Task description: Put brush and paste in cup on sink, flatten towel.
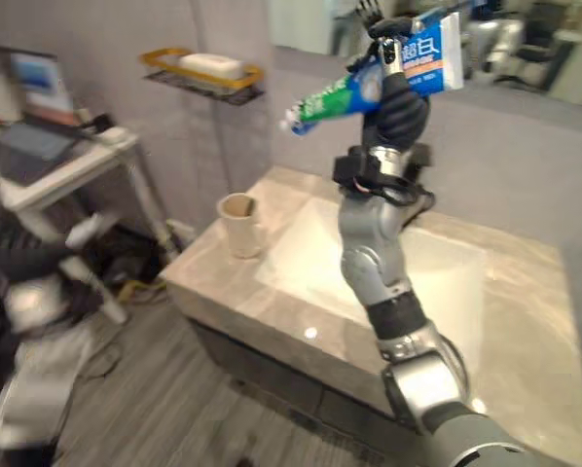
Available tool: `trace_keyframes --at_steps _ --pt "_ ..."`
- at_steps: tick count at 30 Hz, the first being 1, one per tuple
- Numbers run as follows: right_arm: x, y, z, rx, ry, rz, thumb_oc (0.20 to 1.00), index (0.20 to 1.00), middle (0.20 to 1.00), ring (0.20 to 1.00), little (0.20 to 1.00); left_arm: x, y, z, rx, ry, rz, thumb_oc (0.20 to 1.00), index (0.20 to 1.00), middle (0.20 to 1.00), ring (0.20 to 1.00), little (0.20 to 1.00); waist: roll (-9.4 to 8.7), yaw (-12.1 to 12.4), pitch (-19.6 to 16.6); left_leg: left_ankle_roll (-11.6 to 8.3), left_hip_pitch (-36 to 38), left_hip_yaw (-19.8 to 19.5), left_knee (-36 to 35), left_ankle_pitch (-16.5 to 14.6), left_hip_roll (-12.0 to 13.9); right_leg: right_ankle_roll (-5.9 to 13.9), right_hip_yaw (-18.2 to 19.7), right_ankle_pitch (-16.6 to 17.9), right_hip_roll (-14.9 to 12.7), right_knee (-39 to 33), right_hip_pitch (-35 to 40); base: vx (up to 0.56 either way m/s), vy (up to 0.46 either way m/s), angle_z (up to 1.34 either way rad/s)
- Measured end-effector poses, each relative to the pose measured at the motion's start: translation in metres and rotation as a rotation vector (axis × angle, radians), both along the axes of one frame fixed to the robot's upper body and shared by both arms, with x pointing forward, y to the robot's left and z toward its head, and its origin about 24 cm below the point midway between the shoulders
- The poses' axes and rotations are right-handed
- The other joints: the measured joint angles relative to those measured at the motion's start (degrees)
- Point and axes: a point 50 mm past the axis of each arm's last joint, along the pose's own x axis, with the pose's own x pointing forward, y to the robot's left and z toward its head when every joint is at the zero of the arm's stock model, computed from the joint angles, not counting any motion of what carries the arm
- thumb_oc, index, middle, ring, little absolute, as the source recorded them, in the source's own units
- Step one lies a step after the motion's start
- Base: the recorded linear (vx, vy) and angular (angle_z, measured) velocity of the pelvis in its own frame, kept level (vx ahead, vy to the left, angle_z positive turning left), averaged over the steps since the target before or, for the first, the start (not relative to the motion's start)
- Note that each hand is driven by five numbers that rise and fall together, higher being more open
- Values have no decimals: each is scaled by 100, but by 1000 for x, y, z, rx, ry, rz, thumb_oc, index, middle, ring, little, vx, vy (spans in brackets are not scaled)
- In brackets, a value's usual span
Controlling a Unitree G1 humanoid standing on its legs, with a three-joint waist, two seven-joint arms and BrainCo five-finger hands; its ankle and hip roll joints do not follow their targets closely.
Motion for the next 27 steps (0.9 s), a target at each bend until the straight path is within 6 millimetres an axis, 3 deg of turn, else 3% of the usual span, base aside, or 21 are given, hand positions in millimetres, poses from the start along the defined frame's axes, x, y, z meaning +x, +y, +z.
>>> trace_keyframes --at_steps 1,2,3,4,7,10,13,17,19,22,27 --pt "-1 14 2 -81 4 30 200 200 200 200 200 -34 24 -31 4 235 23 1000 1000 1000 1000 1000 -163 181 130 21 -135 129 60 -11 -27 34 119 22 -24 34 -155 -74 99 -30" --pt "-4 32 8 -154 -18 73 200 200 200 200 200 -54 46 -62 -32 407 116 1000 1000 1000 1000 1000 -218 167 212 17 -61 273 40 9 -31 18 286 93 -24 34 -199 -36 94 -52" --pt "-3 48 17 -243 -40 97 200 200 200 200 200 -63 69 -121 -200 638 302 1000 1000 1000 1000 1000 -232 100 384 50 -99 317 43 33 -91 42 324 181 -91 34 -243 -20 85 -31" --pt "-1 50 20 -268 -40 82 200 200 200 200 200 -56 64 -132 -211 698 269 1000 1000 1000 1000 1000 -325 72 436 58 -98 319 41 38 -108 50 322 191 -111 33 -242 -18 62 -5" --pt "8 52 28 -289 -29 58 200 200 200 200 200 -27 40 -143 -146 796 73 1000 1000 1000 1000 1000 -518 -31 514 43 -93 330 25 24 -132 64 334 205 -176 33 -245 1 48 -1" --pt "14 68 33 -307 -19 89 200 200 200 200 200 -10 16 -170 -40 945 -68 1000 1000 1000 1000 1000 -542 -251 520 119 -110 350 38 -38 -209 108 396 198 -221 33 -254 -12 54 -7" --pt "13 77 31 -321 -14 113 200 200 200 200 200 -21 15 -197 -54 1092 -42 1000 1000 1000 1000 1000 -506 -404 531 140 -118 387 48 -18 -239 106 430 206 -218 33 -285 -10 64 -8" --pt "13 82 29 -333 -4 127 200 200 200 200 200 -55 4 -237 -125 1334 -5 1000 1000 1000 1000 1000 -450 -519 566 149 -81 452 47 -12 -245 102 452 219 -213 33 -298 5 59 -4" --pt "19 84 22 -360 28 122 200 200 200 200 200 -86 -5 -257 -201 1498 55 1000 1000 1000 1000 1000 -407 -622 580 147 -80 474 45 -16 -246 98 478 216 -209 34 -310 10 51 -5" --pt "22 83 19 -365 45 116 200 200 200 200 200 -92 -6 -260 -207 1536 56 1000 1000 1000 1000 1000 -399 -624 573 137 -79 489 50 -34 -235 95 499 214 -197 34 -317 5 12 -2" --pt "24 91 12 -384 77 130 200 200 200 200 200 -82 -15 -260 -29 1591 -87 1000 1000 1000 1000 1000 -407 -630 513 120 -105 520 58 -68 -236 88 568 234 -199 34 -334 24 2 -5"
